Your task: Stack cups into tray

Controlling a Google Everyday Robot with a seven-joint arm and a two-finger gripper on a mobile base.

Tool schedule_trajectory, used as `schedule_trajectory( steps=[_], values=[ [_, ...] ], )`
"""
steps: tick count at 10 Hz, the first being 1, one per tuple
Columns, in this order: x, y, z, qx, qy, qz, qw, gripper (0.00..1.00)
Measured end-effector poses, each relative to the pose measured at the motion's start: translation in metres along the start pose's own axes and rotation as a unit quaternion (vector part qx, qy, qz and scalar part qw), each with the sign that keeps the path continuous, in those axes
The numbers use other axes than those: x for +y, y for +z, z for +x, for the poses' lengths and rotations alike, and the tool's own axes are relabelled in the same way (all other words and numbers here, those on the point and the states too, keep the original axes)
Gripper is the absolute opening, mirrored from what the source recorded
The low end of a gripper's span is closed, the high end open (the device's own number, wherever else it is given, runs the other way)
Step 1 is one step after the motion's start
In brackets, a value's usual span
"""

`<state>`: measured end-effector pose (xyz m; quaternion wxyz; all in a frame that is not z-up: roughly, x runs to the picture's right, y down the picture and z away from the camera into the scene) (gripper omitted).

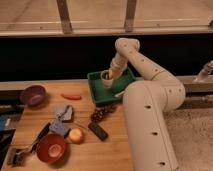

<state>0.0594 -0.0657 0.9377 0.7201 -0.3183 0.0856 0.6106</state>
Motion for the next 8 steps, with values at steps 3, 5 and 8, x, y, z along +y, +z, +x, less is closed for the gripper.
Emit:
schedule_trajectory(
  steps=[3,5,8],
  values=[
    [0.000,0.018,0.011,0.004,0.006,0.005,1.0000,0.04],
    [0.004,0.028,0.018,0.000,0.009,0.000,1.0000,0.04],
    [0.007,0.039,0.028,-0.003,0.012,-0.004,0.9999,0.04]
  ],
)
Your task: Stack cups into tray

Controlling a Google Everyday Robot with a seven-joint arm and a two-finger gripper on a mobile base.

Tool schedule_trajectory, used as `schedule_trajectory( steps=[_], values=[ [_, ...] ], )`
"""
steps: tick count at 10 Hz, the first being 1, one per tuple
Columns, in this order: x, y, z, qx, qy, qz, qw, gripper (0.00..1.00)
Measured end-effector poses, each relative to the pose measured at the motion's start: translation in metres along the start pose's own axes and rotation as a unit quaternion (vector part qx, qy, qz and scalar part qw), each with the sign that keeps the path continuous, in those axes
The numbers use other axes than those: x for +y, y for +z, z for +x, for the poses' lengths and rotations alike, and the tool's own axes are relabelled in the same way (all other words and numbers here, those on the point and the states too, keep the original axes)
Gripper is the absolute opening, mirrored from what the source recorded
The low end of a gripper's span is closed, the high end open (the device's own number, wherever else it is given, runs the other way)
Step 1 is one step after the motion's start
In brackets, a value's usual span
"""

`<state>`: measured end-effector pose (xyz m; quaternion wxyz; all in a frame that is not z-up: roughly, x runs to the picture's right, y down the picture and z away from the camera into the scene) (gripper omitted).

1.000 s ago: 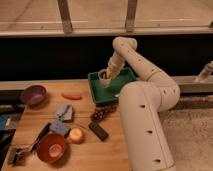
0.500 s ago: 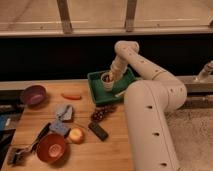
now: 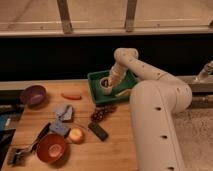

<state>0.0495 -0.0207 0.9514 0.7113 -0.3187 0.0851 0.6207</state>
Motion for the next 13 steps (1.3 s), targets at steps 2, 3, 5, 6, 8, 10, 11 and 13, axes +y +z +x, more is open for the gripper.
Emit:
schedule_trajectory(
  steps=[2,3,5,6,8,10,11,13],
  values=[
    [-0.0041,-0.0006,0.0044,0.017,0.007,0.005,0.9998,0.08],
    [-0.0050,0.0019,0.0065,0.030,0.008,0.009,0.9995,0.16],
    [-0.0038,-0.0006,0.0037,0.044,0.006,0.029,0.9986,0.39],
    [-0.0030,-0.0007,0.0031,0.047,0.005,0.031,0.9984,0.47],
    [-0.0068,0.0003,0.0038,0.057,0.009,0.034,0.9978,0.69],
    [-0.0079,-0.0001,0.0044,0.057,0.009,0.033,0.9978,0.80],
    [-0.0080,0.0000,0.0046,0.058,0.010,0.031,0.9978,0.80],
    [-0.0106,0.0002,0.0063,0.059,0.014,0.029,0.9977,0.80]
  ],
)
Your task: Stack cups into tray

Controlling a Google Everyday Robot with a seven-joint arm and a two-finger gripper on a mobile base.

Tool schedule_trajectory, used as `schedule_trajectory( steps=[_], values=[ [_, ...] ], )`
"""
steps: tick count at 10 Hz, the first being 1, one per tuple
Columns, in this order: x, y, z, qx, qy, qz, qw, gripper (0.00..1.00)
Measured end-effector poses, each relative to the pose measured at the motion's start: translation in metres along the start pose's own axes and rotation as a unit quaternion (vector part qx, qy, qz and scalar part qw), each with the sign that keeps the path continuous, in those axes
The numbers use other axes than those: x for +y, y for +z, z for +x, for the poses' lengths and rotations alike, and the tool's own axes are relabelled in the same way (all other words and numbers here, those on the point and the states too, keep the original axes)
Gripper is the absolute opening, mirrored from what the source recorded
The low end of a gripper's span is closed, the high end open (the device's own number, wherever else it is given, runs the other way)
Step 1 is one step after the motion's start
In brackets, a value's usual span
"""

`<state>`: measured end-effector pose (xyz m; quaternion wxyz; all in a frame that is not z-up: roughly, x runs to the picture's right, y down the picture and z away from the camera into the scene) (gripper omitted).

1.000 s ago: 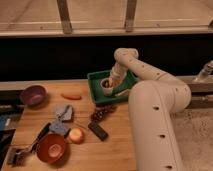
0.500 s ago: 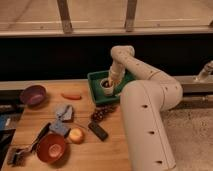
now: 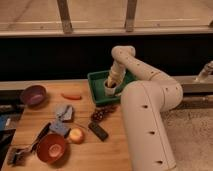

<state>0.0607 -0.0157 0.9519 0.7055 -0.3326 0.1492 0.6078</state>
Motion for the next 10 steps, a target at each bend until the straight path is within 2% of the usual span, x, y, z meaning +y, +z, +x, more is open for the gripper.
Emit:
schedule_trajectory(
  steps=[1,3,7,8,10],
  values=[
    [-0.002,-0.003,-0.001,-0.003,0.002,0.000,1.0000,0.80],
    [-0.006,-0.021,-0.008,-0.020,0.003,0.006,0.9998,0.80],
    [-0.013,-0.094,-0.032,-0.088,0.006,0.025,0.9958,0.80],
    [-0.018,-0.102,-0.033,-0.095,0.009,0.027,0.9950,0.80],
    [-0.015,-0.101,-0.034,-0.095,0.008,0.026,0.9951,0.80]
  ],
)
